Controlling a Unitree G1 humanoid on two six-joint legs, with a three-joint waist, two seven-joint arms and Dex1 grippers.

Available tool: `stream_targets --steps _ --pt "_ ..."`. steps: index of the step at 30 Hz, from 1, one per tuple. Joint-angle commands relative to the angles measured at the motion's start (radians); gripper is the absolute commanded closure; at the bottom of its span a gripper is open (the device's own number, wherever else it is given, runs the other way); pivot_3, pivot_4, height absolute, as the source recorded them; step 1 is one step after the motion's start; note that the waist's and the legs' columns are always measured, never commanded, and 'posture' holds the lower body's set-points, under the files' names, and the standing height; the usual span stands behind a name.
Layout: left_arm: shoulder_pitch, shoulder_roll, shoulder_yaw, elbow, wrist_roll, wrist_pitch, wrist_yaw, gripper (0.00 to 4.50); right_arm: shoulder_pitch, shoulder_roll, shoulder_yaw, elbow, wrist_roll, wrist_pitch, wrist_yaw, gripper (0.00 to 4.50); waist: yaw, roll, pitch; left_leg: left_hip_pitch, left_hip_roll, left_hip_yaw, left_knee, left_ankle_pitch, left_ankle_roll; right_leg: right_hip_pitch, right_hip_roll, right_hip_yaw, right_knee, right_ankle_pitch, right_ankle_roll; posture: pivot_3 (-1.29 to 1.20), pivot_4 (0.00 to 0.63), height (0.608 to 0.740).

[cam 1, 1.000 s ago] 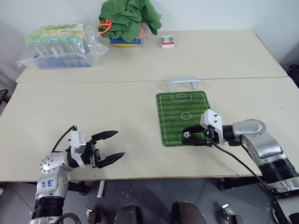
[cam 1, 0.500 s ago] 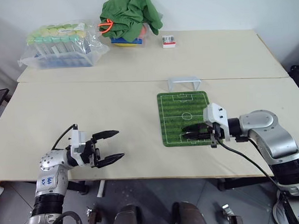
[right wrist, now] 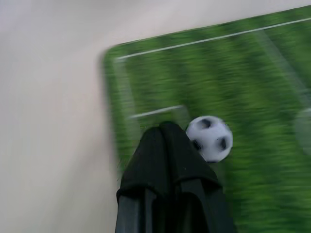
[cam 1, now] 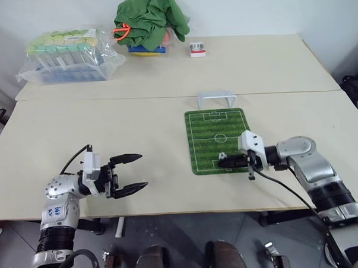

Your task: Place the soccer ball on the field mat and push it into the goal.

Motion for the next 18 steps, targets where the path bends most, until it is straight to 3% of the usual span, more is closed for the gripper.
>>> stream_targets --steps 1,7,13,16,18 --pt "-0.008 0.012 0.008 -0.002 -0.006 -0.008 0.009 0.0 -0.148 0.009 -0.085 0.16 -0.027 -0.087 -0.114 4.48 -0.008 0.001 0.001 0.0 0.0 0.0 0.0 0.0 0.0 0.0 0.0 0.0 0.0 0.0 0.0 0.0 0.15 0.74" --pt "-0.031 0.011 0.012 0.021 0.005 -0.002 0.054 0.0 -0.275 0.002 -0.163 0.229 -0.01 -0.128 -0.176 4.48 -0.008 0.001 0.001 0.0 0.001 -0.001 -0.001 0.0 0.0 0.0 0.0 -0.002 0.0 0.0 0.0 0.0 0.15 0.74" --pt "-0.065 -0.004 0.035 0.034 -0.013 0.015 0.141 0.0 -0.251 -0.027 -0.223 0.169 0.036 -0.065 -0.154 4.48 -0.007 0.001 0.001 -0.001 0.0 -0.001 -0.001 0.0 0.0 0.0 0.0 -0.001 0.0 0.0 0.0 0.0 0.15 0.74" --pt "-0.072 -0.014 0.069 0.028 -0.038 0.028 0.193 0.0 -0.172 -0.082 -0.258 0.149 0.07 -0.048 -0.095 3.94 -0.004 0.0 0.001 -0.001 0.0 -0.002 -0.001 0.0 0.0 0.0 0.0 -0.001 0.0 0.0 0.0 0.0 0.15 0.74" --pt "-0.063 -0.012 0.084 0.012 -0.044 0.029 0.209 0.0 -0.115 -0.121 -0.278 0.15 0.086 -0.052 -0.054 3.29 -0.003 0.0 0.001 -0.001 0.0 -0.002 -0.001 0.0 0.0 0.0 -0.001 -0.002 0.0 0.0 0.0 0.0 0.15 0.74"
